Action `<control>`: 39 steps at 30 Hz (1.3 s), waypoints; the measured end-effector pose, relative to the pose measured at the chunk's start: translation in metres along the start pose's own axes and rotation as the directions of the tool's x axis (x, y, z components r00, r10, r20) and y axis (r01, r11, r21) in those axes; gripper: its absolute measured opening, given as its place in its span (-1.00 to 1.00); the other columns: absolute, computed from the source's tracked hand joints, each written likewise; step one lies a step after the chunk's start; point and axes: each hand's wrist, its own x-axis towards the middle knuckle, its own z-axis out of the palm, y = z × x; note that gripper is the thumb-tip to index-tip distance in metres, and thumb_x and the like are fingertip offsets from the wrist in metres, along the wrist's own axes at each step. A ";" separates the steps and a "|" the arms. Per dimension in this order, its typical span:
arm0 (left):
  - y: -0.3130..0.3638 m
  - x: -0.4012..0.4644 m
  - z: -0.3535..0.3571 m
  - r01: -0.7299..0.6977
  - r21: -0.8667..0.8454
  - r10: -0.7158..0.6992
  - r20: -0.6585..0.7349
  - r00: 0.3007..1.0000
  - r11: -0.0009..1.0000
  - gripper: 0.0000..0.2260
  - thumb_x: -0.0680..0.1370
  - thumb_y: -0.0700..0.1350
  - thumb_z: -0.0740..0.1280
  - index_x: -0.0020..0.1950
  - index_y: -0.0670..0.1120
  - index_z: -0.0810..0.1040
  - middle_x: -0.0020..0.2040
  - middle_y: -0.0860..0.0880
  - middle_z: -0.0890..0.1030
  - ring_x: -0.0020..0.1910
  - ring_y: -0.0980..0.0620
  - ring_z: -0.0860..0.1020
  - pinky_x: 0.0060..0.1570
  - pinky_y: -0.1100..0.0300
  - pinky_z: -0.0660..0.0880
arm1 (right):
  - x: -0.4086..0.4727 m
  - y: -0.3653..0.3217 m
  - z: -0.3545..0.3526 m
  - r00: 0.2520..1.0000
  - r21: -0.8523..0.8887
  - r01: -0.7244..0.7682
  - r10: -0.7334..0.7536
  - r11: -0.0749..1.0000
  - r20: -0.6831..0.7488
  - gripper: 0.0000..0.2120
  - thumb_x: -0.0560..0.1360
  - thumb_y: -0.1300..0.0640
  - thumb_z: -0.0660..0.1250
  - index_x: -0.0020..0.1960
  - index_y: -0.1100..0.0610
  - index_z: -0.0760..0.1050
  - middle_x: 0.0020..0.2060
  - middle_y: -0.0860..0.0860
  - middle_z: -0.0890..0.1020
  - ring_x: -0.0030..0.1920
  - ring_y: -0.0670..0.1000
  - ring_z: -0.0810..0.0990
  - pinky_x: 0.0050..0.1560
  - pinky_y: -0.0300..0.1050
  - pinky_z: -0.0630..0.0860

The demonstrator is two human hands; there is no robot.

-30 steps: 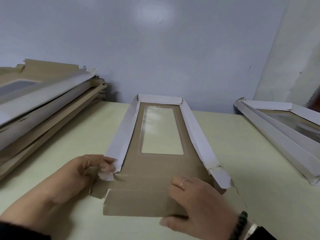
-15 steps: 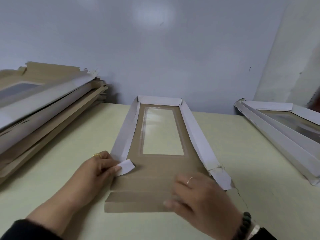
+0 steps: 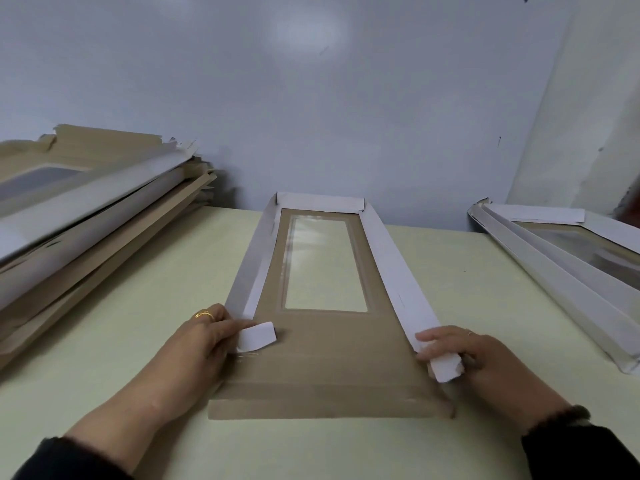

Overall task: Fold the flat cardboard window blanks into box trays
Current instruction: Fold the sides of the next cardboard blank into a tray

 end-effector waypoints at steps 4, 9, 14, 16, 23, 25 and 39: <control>0.000 -0.001 -0.002 0.036 0.003 -0.036 0.011 0.999 0.999 -0.52 0.50 -0.45 0.12 0.18 0.02 0.58 -0.16 0.05 0.43 -0.11 0.29 0.41 -0.20 0.46 0.33 | -0.001 0.001 -0.010 0.998 0.210 -0.052 0.057 0.976 -0.016 -0.75 0.45 0.43 0.28 -0.12 0.15 0.65 -0.14 -0.07 0.70 -0.09 -0.22 0.62 -0.10 -0.49 0.43; -0.001 -0.001 -0.002 0.040 -0.011 -0.040 -0.002 0.999 0.999 -0.52 0.50 -0.45 0.13 0.16 0.03 0.59 -0.19 0.06 0.43 -0.13 0.31 0.42 -0.21 0.48 0.33 | 0.000 0.001 -0.002 0.968 0.220 0.001 0.054 0.975 -0.245 -0.79 0.40 0.44 0.35 -0.29 0.17 0.55 -0.43 -0.01 0.59 -0.40 -0.11 0.51 -0.32 -0.41 0.40; -0.006 -0.001 0.000 0.053 -0.070 -0.059 -0.087 0.994 0.996 -0.63 0.52 -0.33 0.27 -0.05 0.20 0.49 -0.28 0.06 0.50 -0.19 0.16 0.44 -0.21 0.38 0.36 | 0.005 -0.014 0.024 0.917 -0.322 0.189 -0.285 0.928 -0.281 -0.83 0.33 0.40 0.44 -0.23 0.14 0.63 -0.32 -0.11 0.49 -0.33 -0.13 0.46 -0.29 -0.35 0.40; -0.006 -0.001 0.000 0.038 -0.055 -0.042 -0.072 0.997 0.998 -0.68 0.50 -0.32 0.28 -0.21 0.13 0.43 -0.28 0.04 0.50 -0.22 0.09 0.42 -0.22 0.29 0.36 | 0.005 -0.016 0.026 0.906 -0.466 0.201 -0.344 0.862 -0.245 -0.83 0.33 0.37 0.44 -0.19 0.14 0.58 -0.32 -0.13 0.46 -0.36 -0.09 0.46 -0.29 -0.20 0.41; -0.004 -0.002 -0.002 0.047 -0.067 -0.054 -0.113 0.992 0.997 -0.72 0.47 -0.35 0.32 -0.28 0.03 0.51 -0.19 0.19 0.54 -0.18 0.16 0.46 -0.24 0.43 0.33 | -0.002 -0.016 0.016 0.904 -0.587 0.278 -0.414 0.761 -0.108 -0.64 0.21 0.56 0.34 -0.18 0.14 0.52 -0.24 -0.12 0.48 -0.33 -0.09 0.52 -0.33 -0.27 0.44; -0.003 -0.004 -0.004 0.044 -0.070 -0.051 -0.109 0.993 0.997 -0.71 0.47 -0.36 0.31 -0.28 0.03 0.53 -0.17 0.23 0.54 -0.17 0.17 0.47 -0.22 0.45 0.34 | -0.008 -0.013 0.008 0.907 -0.539 0.345 -0.421 0.768 -0.020 -0.48 0.14 0.56 0.18 -0.04 0.12 0.53 -0.10 -0.18 0.44 -0.15 -0.25 0.48 -0.17 -0.47 0.41; -0.038 -0.014 -0.018 -0.052 -0.101 0.062 0.104 0.993 0.994 -0.16 0.35 -0.57 0.21 0.11 0.44 0.48 0.20 0.40 0.44 0.08 0.28 0.50 -0.15 0.46 0.44 | -0.017 -0.010 0.006 0.874 -0.646 0.382 -0.486 0.661 0.020 -0.56 0.20 0.19 0.54 0.07 0.20 0.60 -0.03 0.00 0.60 -0.19 -0.12 0.56 -0.18 -0.31 0.49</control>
